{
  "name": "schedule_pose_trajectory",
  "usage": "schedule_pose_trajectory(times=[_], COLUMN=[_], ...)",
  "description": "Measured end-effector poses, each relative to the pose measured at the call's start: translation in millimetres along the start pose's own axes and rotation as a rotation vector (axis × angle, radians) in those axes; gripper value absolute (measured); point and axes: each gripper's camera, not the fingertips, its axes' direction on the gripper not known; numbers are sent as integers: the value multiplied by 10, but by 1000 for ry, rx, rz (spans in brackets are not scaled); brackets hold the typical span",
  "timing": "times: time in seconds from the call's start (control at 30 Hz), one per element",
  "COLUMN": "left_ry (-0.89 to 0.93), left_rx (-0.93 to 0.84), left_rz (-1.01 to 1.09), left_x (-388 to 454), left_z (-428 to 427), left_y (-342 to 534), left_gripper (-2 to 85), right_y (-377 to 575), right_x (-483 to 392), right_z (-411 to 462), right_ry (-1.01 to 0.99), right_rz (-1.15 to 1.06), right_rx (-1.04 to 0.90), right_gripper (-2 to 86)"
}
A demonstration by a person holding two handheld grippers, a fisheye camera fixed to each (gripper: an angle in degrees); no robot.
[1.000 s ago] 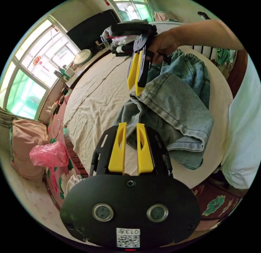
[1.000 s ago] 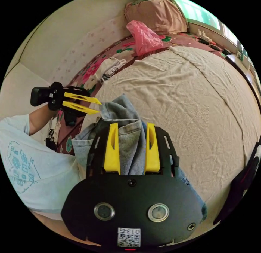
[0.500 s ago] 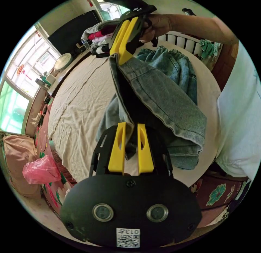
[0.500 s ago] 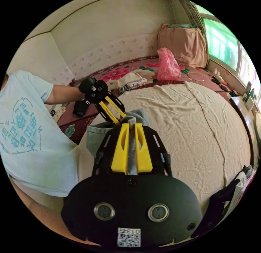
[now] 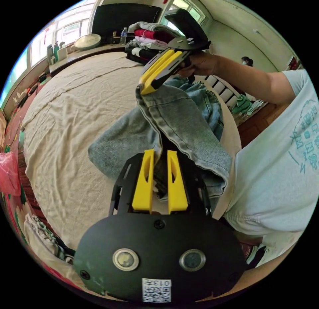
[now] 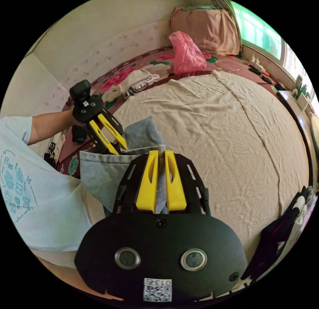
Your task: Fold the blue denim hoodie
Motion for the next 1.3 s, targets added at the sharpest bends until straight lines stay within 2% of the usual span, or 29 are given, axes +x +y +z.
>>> schedule_pose_trajectory(times=[0.1,0.17,0.33,0.43,0.5,0.53,0.67,0.73,0.87,0.93,1.07,1.13,1.23,1.3], left_ry=[-14,-30,-94,-41,-2,-6,-84,-72,-28,-57,-170,-195,-181,-195], left_rx=[-9,13,138,214,169,88,-155,-101,27,121,289,308,265,171], left_rz=[-3,-19,-61,-12,25,46,-16,-97,-198,-231,-483,-547,-565,-544], left_x=[-45,-90,-74,120,279,391,538,483,404,451,473,504,542,550], left_z=[23,-87,-502,-587,-456,-309,251,350,268,84,-311,-366,-273,-112], left_y=[53,125,384,383,337,314,495,668,913,1045,1546,1717,1809,1775], left_gripper=[55,35,22,16,11,7,-1,-2,-2,-2,3,4,5,3], right_y=[-132,-158,-72,81,117,105,-98,-160,-213,-196,-181,-225,-343,-360], right_x=[-21,-55,-110,-149,-243,-276,-397,-398,-412,-483,-677,-802,-938,-874], right_z=[322,401,109,-153,-156,-115,490,869,880,672,199,178,591,1120], right_ry=[33,47,39,78,67,63,135,136,115,142,213,184,253,273], right_rz=[-11,-18,16,93,108,100,89,69,86,71,91,71,49,54], right_rx=[-107,-110,54,201,212,198,-15,-155,-111,-46,145,186,34,-160], right_gripper=[33,36,47,34,17,14,4,2,1,0,0,0,1,1])
